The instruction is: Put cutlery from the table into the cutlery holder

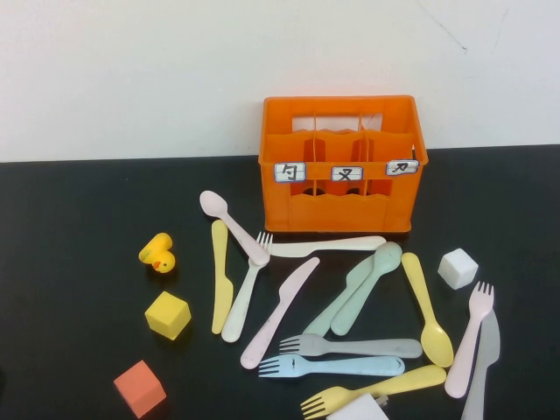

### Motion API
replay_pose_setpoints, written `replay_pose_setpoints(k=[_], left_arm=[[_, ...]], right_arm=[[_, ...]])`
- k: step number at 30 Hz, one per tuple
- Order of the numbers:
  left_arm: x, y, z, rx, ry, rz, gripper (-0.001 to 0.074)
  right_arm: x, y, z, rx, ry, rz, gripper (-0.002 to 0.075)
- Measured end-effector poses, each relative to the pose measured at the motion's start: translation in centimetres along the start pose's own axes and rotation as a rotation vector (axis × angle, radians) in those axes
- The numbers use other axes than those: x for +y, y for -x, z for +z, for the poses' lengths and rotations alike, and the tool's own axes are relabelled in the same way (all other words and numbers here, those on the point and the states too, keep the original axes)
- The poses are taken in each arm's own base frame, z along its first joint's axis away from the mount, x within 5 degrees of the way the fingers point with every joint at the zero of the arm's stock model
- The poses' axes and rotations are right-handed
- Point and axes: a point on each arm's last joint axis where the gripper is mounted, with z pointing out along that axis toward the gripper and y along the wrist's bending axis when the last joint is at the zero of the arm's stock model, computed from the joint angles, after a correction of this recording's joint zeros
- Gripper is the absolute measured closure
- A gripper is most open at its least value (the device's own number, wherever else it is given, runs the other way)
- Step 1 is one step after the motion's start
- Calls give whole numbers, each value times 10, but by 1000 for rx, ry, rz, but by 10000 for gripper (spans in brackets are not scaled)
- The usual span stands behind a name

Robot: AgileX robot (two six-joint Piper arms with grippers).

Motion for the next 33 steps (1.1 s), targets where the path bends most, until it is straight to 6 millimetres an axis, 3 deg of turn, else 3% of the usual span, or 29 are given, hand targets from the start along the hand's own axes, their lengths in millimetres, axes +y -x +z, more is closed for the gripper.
replay_pose_setpoints(k=[9,26,33], left_arm=[[13,-35,-14,162,101,-136,736],[12,-36,-14,184,101,-111,736],[12,-36,-15,192,88,0,736]], right_arm=[[0,0,0,-2,2,3,728],[1,1,0,-7,7,8,728],[1,1,0,-12,12,13,728]])
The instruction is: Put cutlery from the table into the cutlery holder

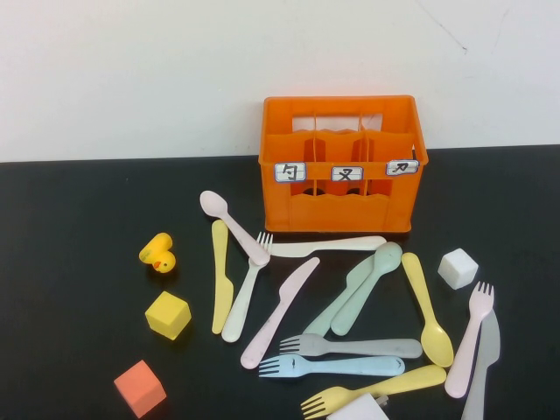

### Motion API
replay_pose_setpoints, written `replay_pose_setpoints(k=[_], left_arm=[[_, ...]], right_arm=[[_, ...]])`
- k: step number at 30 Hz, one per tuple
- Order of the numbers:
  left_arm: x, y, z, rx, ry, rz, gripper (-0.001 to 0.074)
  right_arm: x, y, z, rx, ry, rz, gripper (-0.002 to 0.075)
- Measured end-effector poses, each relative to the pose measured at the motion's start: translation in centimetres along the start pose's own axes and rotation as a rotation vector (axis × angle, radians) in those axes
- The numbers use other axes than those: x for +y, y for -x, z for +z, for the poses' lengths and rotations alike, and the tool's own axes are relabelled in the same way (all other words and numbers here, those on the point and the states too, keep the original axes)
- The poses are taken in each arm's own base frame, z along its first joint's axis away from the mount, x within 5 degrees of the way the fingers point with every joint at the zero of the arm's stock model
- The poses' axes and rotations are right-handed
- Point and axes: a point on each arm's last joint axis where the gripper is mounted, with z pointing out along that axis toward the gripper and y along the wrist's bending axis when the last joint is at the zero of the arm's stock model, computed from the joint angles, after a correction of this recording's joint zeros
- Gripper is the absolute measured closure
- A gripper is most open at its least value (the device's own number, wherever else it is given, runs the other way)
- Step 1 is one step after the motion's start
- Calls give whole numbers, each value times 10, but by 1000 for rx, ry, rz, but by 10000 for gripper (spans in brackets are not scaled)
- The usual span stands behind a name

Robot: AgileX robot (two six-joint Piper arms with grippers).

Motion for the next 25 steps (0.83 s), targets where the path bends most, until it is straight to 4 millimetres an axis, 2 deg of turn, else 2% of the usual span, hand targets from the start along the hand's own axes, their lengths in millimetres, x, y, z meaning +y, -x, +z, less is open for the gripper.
replay_pose_setpoints(k=[6,25], left_arm=[[0,0,0,1,0,84,736],[0,0,0,1,0,99,736]], right_arm=[[0,0,0,-1,1,5,728],[6,2,-1,-44,88,-35,728]])
